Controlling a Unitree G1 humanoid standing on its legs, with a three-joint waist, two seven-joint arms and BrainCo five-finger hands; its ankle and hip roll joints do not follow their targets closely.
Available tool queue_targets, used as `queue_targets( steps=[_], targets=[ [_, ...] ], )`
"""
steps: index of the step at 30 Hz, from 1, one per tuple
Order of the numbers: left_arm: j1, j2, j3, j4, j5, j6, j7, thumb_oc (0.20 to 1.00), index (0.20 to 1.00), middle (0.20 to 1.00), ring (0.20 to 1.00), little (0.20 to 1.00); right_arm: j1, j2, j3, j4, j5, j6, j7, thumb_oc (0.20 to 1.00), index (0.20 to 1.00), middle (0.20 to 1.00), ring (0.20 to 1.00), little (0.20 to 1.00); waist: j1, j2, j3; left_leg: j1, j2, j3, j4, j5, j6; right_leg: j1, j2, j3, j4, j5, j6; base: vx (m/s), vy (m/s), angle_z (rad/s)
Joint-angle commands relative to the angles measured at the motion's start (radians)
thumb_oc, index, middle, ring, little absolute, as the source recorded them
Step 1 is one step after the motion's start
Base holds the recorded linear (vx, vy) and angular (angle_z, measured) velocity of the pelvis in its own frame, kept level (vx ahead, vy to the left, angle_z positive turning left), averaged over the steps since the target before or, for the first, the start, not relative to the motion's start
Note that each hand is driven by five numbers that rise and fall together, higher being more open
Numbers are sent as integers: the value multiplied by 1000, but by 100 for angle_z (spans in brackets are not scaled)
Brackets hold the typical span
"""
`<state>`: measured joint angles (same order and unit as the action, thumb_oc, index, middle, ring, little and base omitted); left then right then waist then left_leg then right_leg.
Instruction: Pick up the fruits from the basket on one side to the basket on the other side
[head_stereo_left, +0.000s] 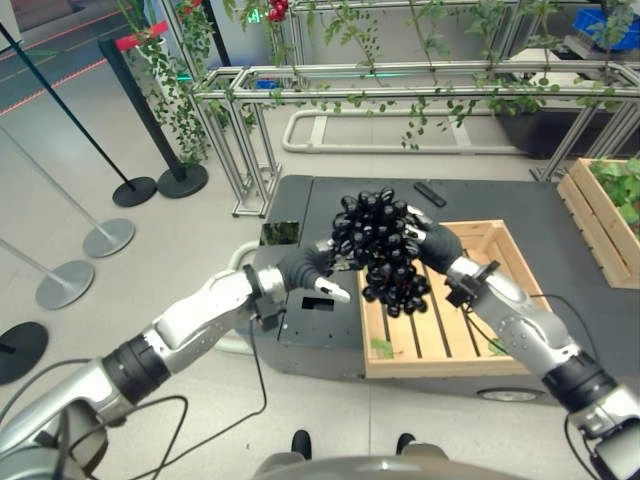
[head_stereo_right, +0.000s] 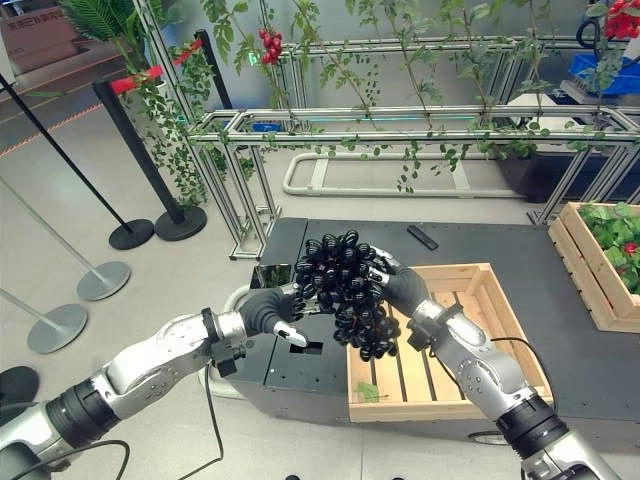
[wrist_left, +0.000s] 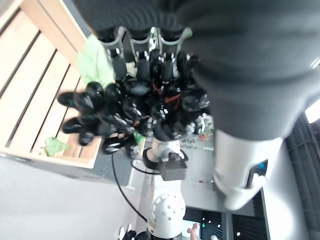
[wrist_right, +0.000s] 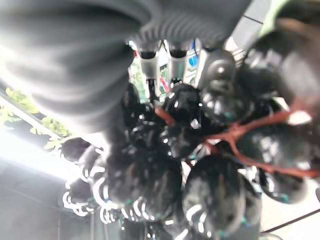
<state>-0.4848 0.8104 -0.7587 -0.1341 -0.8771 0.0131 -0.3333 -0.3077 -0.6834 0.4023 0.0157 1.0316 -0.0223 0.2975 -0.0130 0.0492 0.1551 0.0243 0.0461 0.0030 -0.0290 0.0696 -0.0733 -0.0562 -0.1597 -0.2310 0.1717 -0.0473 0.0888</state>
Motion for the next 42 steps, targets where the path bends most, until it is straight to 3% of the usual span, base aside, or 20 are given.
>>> queue_targets(
  steps=[1,11,18,25,29,42],
  targets=[
    [-122,-76,-39,-20,-10,-36,-25,1000,1000,1000,1000,1000,-147,88,37,-95,-7,-73,33,200,200,200,200,200,-3,-68,-20,-2,-58,13,49,-92,36,63,-29,-23,-104,78,80,0,0,0],
    [-98,-102,-40,-14,-49,-16,-29,1000,1000,1000,1000,1000,-131,113,36,-81,-29,-70,25,200,200,200,200,200,-2,-71,-21,-1,-60,13,48,-93,38,62,-30,-24,-104,79,80,0,0,0],
    [-76,-57,-66,-33,-118,15,-54,1000,1000,1000,1000,1000,-110,113,35,-70,-22,-67,24,200,200,200,200,200,-3,-72,-23,0,-59,10,45,-92,37,65,-29,-27,-108,80,81,0,0,0],
    [-32,-84,-4,-27,-4,-33,-23,1000,1000,1000,1000,1000,-86,127,27,-79,-40,-68,21,200,200,200,200,200,4,-78,-24,-1,-60,7,42,-91,38,66,-30,-32,-107,79,80,0,0,0],
    [37,-139,87,-4,98,-67,3,1000,1000,1000,1000,1000,-71,150,-1,-102,-52,-75,18,200,200,200,200,200,11,-85,-27,1,-60,4,39,-93,40,67,-30,-33,-108,77,79,0,0,0],
    [189,-178,228,3,222,-89,24,1000,1000,1000,1000,1000,-79,153,-95,-123,-72,-104,-13,200,200,200,200,200,25,-93,-42,10,-56,1,32,-98,42,76,-28,-38,-113,72,76,2,-1,1]
  ],
)
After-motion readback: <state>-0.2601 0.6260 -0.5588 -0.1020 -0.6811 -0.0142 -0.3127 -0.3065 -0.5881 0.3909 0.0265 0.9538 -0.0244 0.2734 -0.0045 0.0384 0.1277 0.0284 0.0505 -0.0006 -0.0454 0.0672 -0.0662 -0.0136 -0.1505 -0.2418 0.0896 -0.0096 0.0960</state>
